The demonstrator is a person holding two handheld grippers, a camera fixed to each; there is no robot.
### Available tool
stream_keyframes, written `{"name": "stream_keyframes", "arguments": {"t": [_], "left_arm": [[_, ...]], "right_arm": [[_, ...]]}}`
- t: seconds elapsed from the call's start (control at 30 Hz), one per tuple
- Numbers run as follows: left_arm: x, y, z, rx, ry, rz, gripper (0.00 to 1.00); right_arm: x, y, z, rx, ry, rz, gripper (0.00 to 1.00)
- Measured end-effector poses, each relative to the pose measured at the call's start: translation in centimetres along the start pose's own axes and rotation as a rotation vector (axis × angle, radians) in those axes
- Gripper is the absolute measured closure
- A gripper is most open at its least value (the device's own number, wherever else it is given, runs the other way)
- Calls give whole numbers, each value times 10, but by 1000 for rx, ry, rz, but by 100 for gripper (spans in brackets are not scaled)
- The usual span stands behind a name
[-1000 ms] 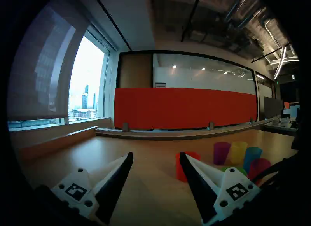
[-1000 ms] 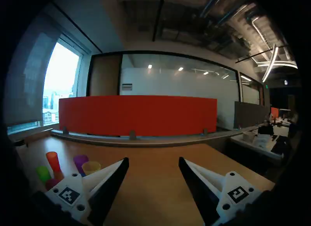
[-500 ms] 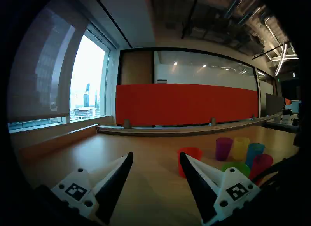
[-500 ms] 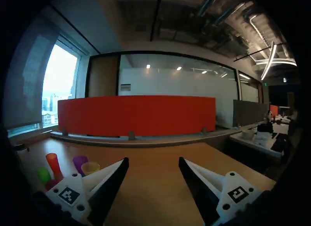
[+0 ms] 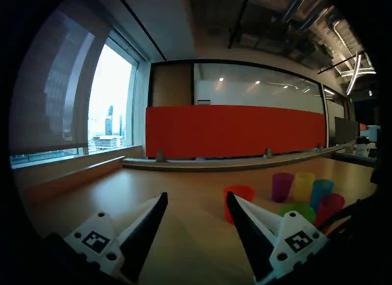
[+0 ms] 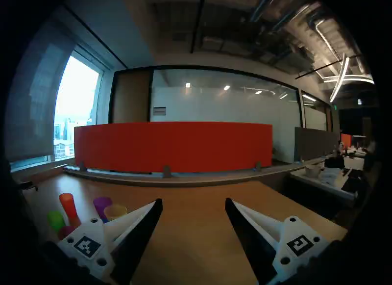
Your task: Pour water
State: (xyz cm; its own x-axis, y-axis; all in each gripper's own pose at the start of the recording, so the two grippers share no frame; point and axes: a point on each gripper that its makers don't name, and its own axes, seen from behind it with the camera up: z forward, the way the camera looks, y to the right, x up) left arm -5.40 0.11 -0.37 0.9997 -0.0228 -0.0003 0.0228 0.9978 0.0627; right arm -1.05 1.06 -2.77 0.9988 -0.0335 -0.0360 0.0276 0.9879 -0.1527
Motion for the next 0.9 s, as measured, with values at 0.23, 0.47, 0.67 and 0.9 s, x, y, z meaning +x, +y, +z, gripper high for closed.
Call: {"name": "stream_keyframes", "arguments": {"t": [0.23,0.47,0.67,0.9], "left_arm": [[0,0,0,0,-1,0,11],[0,0,0,0,-1,0,11],[0,0,0,0,-1,0,11],[0,1,0,0,-1,0,11]], "right_arm": [[5,-4,-6,9,20,2,1],[5,-6,-11,25,39,-23,1],[4,-7,-9,31,50,-39,1],[2,-7,-1,20,72,-73,1]]}}
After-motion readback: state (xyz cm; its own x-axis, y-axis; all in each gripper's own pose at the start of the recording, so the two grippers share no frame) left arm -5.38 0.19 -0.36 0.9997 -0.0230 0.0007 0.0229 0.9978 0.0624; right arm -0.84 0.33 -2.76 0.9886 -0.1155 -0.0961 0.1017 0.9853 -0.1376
